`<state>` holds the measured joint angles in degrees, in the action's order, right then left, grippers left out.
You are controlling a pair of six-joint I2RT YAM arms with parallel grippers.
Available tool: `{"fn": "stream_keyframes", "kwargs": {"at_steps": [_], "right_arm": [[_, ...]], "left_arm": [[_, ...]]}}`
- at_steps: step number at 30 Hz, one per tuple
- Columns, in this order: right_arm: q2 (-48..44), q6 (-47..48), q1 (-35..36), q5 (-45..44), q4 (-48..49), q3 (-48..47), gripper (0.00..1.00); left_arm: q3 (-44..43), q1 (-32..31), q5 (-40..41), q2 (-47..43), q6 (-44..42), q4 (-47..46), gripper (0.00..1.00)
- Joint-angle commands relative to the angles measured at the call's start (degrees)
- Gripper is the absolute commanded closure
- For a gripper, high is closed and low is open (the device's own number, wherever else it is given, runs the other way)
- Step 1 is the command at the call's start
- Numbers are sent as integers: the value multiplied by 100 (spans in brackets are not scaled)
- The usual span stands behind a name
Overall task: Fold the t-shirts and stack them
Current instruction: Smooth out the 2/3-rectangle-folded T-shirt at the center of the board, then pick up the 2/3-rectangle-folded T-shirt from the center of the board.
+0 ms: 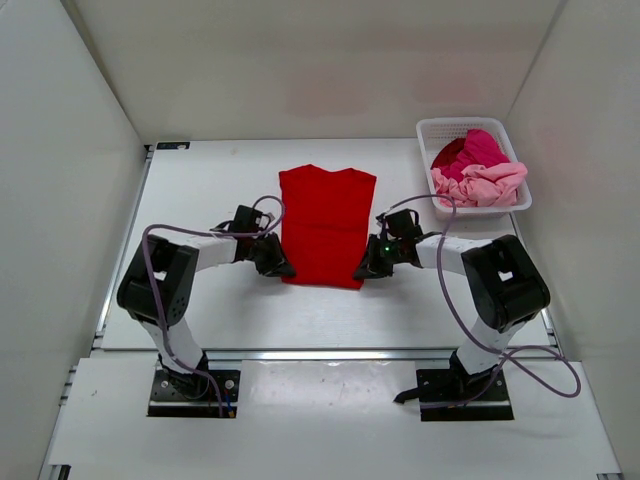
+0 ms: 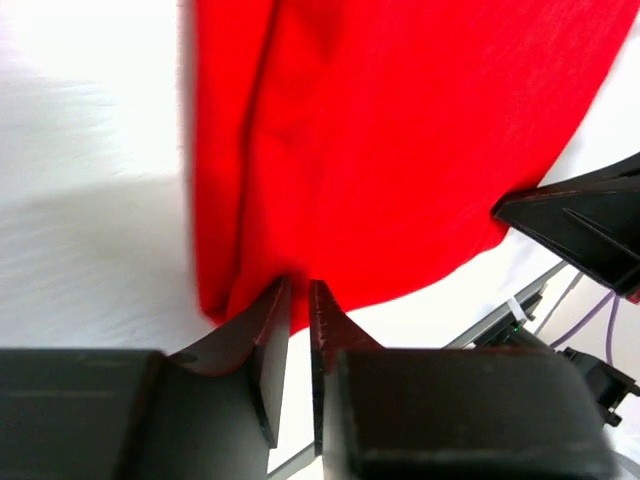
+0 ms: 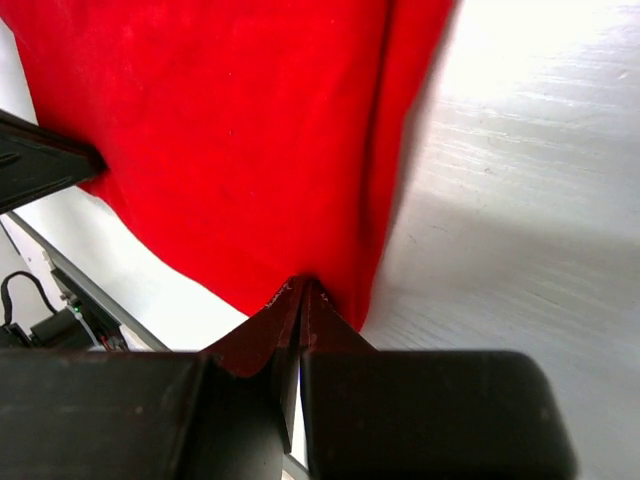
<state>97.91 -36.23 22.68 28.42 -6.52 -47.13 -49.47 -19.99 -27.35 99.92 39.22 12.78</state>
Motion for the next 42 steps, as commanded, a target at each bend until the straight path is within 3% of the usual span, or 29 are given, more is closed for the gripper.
{"fn": "stream_keyframes", "kwargs": {"at_steps": [1, 6, 9, 15, 22, 24, 27, 30, 32, 35, 38, 42], "right_arm": [[-104, 125, -88, -109, -15, 56, 100], [-500, 133, -62, -48, -147, -24, 100], [-720, 134, -53, -30, -235, -77, 86], [-905, 10, -9, -3, -130, 318, 64], [-809, -191, 35, -21, 116, 687, 59], [-721, -218, 9, 31, 221, 723, 59], [-580, -236, 9, 75, 283, 636, 60], [-413, -271, 123, 40, 318, 495, 67], [-299, -375, 149, 75, 476, 503, 76], [-325, -481, 88, 120, 582, 574, 98], [-596, -455, 316, 49, 468, 714, 99], [-1517, -569, 920, -162, 152, 1223, 99]], "left_arm": [[166, 258, 108, -524, -354, 76, 74], [149, 312, 169, -1211, -476, 313, 46], [376, 408, 240, -1414, -459, 322, 36], [640, 382, 336, -1089, -530, 358, 36], [623, 171, 169, -597, -179, -152, 37], [649, 127, 160, -553, -91, -266, 40], [728, 127, 186, -544, 6, -310, 61], [781, 188, 239, -596, -64, -197, 72], [799, 241, 265, -623, -151, -144, 78], [781, 267, 309, -684, -265, 22, 90], [711, 180, 371, -903, -493, 434, 100], [877, -22, 257, -1630, -924, 1471, 100]]}}
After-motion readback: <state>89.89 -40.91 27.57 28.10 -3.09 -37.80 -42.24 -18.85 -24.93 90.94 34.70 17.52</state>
